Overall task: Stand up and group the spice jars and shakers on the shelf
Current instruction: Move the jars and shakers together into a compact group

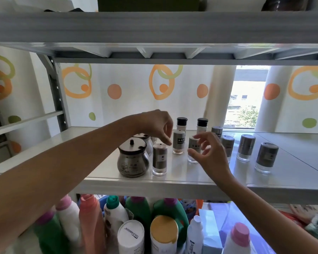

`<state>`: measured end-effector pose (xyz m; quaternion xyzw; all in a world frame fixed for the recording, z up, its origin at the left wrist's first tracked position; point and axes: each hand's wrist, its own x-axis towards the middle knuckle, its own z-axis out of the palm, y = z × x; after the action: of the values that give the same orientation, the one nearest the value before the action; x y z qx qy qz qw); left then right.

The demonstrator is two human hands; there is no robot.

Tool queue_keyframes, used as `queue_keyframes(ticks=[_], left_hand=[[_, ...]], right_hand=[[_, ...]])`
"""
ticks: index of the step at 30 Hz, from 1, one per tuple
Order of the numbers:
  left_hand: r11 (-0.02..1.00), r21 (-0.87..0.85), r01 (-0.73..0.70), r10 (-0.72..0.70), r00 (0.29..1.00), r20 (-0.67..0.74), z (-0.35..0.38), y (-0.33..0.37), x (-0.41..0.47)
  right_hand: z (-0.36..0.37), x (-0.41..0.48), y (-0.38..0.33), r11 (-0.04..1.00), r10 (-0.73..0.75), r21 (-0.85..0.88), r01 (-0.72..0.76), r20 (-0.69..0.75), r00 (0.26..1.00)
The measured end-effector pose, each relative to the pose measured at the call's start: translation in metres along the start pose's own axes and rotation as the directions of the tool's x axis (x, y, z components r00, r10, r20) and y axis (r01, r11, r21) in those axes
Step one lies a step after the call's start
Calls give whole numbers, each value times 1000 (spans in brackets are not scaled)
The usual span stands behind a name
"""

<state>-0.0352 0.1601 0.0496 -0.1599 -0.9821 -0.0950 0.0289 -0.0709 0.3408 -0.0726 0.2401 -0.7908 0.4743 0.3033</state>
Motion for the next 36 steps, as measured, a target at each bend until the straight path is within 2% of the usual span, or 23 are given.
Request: queue_keyframes(ticks=[1, 3, 6, 10, 17, 23, 29, 36], left_hand=[[1000, -22, -17, 16, 999, -30, 0, 4, 6], [997, -54, -50, 45, 995, -90, 3, 14, 22], [997, -32, -74, 69, 987, -145, 15, 30, 47], [997, 5, -81, 82, 990, -112, 33, 43, 70], [998, 0, -60, 60, 996, -62, 35, 39, 79], [997, -44, -65, 65, 998, -8, 29, 33, 70], [998, -34, -61, 62, 997, 40, 24, 28, 50], [997, -61, -44, 45, 999, 10, 24, 25, 32]], right_hand=[[-2, 0, 7, 999, 53, 5, -52, -65, 996], [-2, -1, 22, 984, 175, 0, -176, -73, 982], [-2, 3, 32, 946, 317, 54, -319, 42, 948], [0, 8, 37, 914, 369, 109, -391, 179, 912], [3, 9, 33, 936, 304, 110, -336, 232, 924], [5, 5, 28, 966, 251, -10, -258, 280, 927], [12, -6, 17, 977, 211, -54, -204, 310, 927], [12, -16, 8, 986, 169, -41, -165, 307, 937]])
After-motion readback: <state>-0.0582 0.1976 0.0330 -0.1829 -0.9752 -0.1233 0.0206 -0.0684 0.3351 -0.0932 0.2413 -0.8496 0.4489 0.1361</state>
